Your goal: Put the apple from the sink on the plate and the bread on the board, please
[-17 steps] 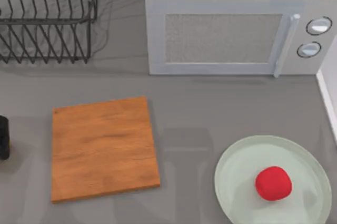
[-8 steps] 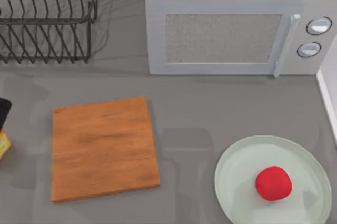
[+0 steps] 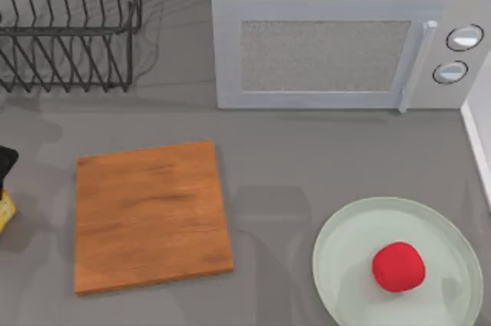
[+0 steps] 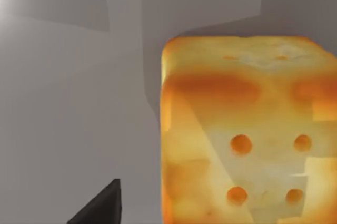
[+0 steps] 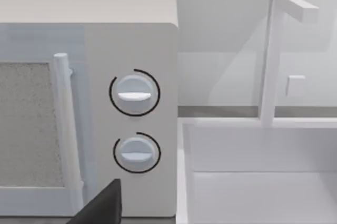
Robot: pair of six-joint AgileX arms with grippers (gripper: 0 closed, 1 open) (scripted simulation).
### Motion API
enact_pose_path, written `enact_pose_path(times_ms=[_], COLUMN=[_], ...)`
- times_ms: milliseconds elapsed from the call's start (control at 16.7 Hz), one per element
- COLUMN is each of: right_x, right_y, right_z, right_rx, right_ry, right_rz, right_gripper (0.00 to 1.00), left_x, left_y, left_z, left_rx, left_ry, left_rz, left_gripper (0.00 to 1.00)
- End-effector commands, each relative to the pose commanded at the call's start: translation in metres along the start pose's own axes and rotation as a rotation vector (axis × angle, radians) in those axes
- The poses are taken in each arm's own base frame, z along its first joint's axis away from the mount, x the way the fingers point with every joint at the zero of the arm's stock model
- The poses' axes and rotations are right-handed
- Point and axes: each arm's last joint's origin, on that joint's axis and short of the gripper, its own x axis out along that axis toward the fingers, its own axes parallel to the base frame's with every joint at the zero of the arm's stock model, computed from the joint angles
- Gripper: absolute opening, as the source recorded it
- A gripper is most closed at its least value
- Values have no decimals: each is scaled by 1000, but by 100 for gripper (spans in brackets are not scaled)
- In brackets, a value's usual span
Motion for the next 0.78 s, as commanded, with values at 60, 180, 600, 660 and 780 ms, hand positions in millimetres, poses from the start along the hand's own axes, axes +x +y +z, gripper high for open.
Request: enact_pose_path(times_ms=[60,180,600,660,780], right_x=[0,0,0,0,0], right_y=[0,0,0,0,0], right_z=[0,0,0,0,0], right_rx=[0,0,0,0,0], right_ry=[0,0,0,0,0], right_rz=[0,0,0,0,0], right_gripper=[100,100,100,100,100], left_x=[0,0,40,50,66], left_y=[0,0,1,1,0], left_z=[0,0,2,2,1], left_rx=[0,0,0,0,0], left_ry=[0,0,-6,-9,-3], left_rz=[0,0,3,5,2], left_gripper=[100,100,100,100,100])
